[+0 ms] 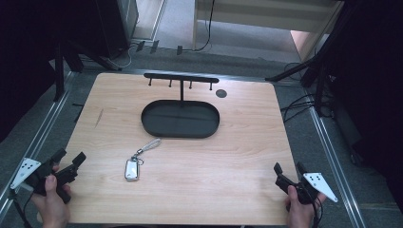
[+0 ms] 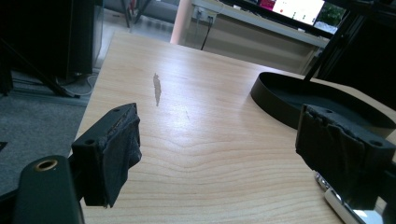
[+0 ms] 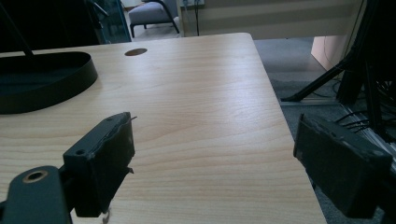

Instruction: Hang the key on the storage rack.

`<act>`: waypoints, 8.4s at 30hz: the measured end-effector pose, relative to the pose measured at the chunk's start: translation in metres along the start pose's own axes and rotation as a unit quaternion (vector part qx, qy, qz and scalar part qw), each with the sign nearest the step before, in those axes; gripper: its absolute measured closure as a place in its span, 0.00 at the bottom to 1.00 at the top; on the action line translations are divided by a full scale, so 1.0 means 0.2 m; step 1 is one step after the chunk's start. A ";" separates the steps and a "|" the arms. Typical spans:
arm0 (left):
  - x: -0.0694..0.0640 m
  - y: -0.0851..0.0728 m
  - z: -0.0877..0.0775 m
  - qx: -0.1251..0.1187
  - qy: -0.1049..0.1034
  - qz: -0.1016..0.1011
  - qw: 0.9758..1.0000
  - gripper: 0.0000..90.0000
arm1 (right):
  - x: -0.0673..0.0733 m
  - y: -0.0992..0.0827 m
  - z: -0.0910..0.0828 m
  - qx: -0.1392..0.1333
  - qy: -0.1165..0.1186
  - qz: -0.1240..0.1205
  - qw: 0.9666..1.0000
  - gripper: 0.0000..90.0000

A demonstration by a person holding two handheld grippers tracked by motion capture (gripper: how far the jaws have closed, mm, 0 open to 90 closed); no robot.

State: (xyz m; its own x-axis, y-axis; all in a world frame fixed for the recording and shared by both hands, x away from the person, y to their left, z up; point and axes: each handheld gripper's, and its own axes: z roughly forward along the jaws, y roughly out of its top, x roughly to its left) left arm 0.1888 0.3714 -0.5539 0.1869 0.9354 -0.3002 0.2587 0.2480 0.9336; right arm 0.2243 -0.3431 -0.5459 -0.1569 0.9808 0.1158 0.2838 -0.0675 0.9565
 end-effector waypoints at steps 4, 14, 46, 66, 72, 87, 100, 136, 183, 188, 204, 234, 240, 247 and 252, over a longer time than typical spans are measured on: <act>-0.02 0.01 0.02 0.027 -0.006 0.021 0.999 0.16 | 0.01 0.00 0.00 0.003 0.001 -0.002 1.000 0.14; -0.09 0.05 0.06 0.062 -0.017 0.058 0.996 0.16 | 0.01 0.00 0.00 0.006 0.001 0.000 1.000 0.14; -0.59 0.41 0.44 0.331 -0.092 0.240 0.908 0.16 | 0.01 0.00 0.00 0.014 0.000 0.001 1.000 0.14; -0.73 0.36 0.71 0.480 -0.094 0.260 0.832 0.44 | 0.02 0.00 0.01 0.018 -0.001 -0.010 1.000 0.14; -0.79 0.30 0.81 0.528 -0.094 0.285 0.794 0.57 | 0.02 0.00 0.01 0.020 0.002 -0.009 1.000 0.15; -0.84 0.24 0.90 0.533 -0.054 0.322 0.781 0.75 | 0.02 0.00 0.01 0.022 0.004 -0.011 1.000 0.15; -0.86 0.19 0.90 0.539 -0.058 0.331 0.773 0.92 | 0.02 0.00 0.01 0.021 0.005 -0.013 1.000 0.16; -0.89 0.53 0.65 0.216 -0.115 0.256 0.935 0.92 | 0.02 0.00 0.01 0.019 0.003 -0.016 1.000 0.16; -0.85 0.48 1.02 0.105 0.005 0.049 0.993 0.93 | 0.03 0.00 0.00 0.020 0.005 -0.017 1.000 0.16; -0.85 0.48 1.07 0.119 0.016 0.051 0.991 0.93 | 0.03 0.00 0.00 0.019 0.004 -0.017 1.000 0.16; -0.83 0.43 1.12 0.144 0.020 0.072 0.987 0.92 | 0.04 0.00 0.00 0.023 0.007 -0.024 0.999 0.16; -0.82 0.49 1.16 0.120 -0.001 0.052 0.991 0.71 | 0.04 0.00 0.01 0.024 0.008 -0.024 0.999 0.16; -0.82 0.49 1.15 0.118 -0.029 0.061 0.991 0.50 | 0.04 0.00 0.01 0.024 0.008 -0.026 0.999 0.16; -0.81 0.50 1.08 0.100 -0.052 0.061 0.992 0.40 | 0.04 0.00 0.01 0.025 0.008 -0.028 0.999 0.16; -0.77 0.48 1.04 0.133 -0.009 0.080 0.988 0.18 | 0.04 0.00 0.01 0.025 0.008 -0.031 0.999 0.16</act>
State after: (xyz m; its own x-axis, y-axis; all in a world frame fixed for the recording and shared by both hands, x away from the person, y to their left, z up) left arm 0.3817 0.1979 -0.4592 0.2625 0.9517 -0.1590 0.4643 0.0199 0.8855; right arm 0.2247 -0.3344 -0.5455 -0.1902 0.9799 0.0606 0.3194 0.0034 0.9476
